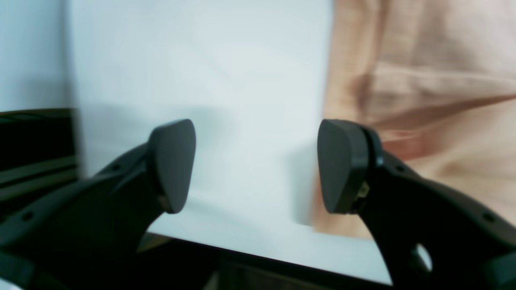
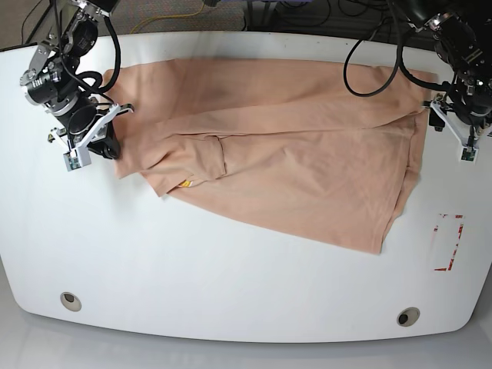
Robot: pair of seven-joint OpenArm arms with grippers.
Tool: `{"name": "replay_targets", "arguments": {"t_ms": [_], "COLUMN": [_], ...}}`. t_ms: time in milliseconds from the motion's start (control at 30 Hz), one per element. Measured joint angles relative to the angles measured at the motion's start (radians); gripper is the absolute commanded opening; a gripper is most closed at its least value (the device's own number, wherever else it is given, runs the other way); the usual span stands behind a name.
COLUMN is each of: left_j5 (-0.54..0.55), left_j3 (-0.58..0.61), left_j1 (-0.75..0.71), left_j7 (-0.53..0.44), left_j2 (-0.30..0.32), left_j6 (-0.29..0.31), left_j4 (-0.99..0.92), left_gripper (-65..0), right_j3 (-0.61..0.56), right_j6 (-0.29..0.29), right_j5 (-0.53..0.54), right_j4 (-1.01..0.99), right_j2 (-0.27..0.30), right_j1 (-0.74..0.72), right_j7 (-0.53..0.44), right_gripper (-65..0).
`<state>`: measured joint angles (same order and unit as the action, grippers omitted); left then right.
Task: Layout the t-shirt on the table in an organized manner, then fold the t-shirt properly
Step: 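Regrasp the shirt corner with the left gripper and tug it taut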
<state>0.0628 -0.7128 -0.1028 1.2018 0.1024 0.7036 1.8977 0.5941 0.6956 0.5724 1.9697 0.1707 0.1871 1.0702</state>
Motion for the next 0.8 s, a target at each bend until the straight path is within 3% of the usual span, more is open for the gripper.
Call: {"name": "replay_targets", "arguments": {"t_ms": [400, 800], "left_j5": [0.082, 0.212], "left_j3": [0.002, 0.023], "left_j1": [-0.058, -0.122], "left_j7": [0.013, 0.013], "left_j2": [-0.023, -0.001], "left_j6": [-0.004, -0.005], "left_j4": [-0.039, -0.110], "left_gripper": [-20.3, -20.3], "right_j3": [-0.005, -0.005], "right_j6": [0.001, 0.001], "right_j5": [0.001, 0.001], "right_j4": [0.000, 0.000], "right_j2": [-0.012, -0.012], "right_j1": [0.003, 0.006], "right_j7": [0.004, 0.004], "right_gripper": [-65.0, -65.0]}}
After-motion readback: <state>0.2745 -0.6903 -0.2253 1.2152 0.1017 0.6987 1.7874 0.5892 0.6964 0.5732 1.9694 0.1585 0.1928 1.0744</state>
